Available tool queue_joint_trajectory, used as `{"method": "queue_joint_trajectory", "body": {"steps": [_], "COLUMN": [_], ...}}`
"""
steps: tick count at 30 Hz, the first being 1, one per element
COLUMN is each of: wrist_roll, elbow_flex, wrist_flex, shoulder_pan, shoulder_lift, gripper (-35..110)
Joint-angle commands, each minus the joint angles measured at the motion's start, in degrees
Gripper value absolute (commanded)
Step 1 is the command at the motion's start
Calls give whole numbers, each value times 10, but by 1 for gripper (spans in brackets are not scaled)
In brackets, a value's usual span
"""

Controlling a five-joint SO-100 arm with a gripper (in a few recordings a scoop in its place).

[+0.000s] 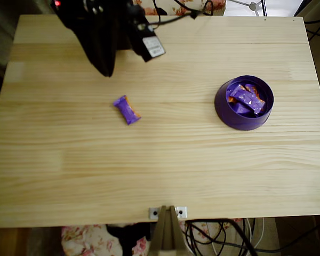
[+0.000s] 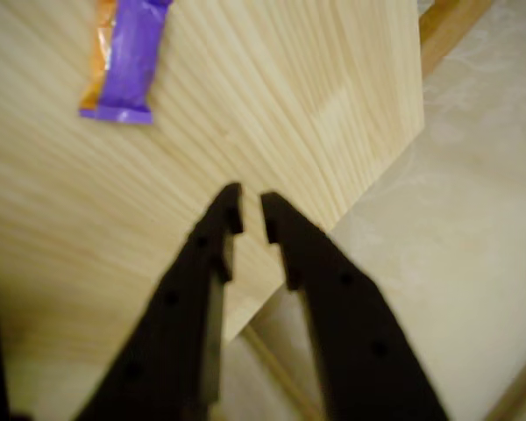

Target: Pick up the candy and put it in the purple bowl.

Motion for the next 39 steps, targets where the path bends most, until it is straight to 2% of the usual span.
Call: {"method": "queue_joint_trajectory", "body": {"steps": [1,8,14,21,25,30,39], "wrist_roll": [29,75,94,221,243,288,313], "elbow_flex": [-102,-131,-256,-239,-195,-180,-178], "wrist_flex": [40,104,173,130,82,62,1], "shoulder_pan": [-16,-45,-54,-54,-42,-27,-22], "shoulder_lift": [-41,-118,-337,-392,-396,-464,-571], "gripper": [0,0,0,3,5,18,33]}}
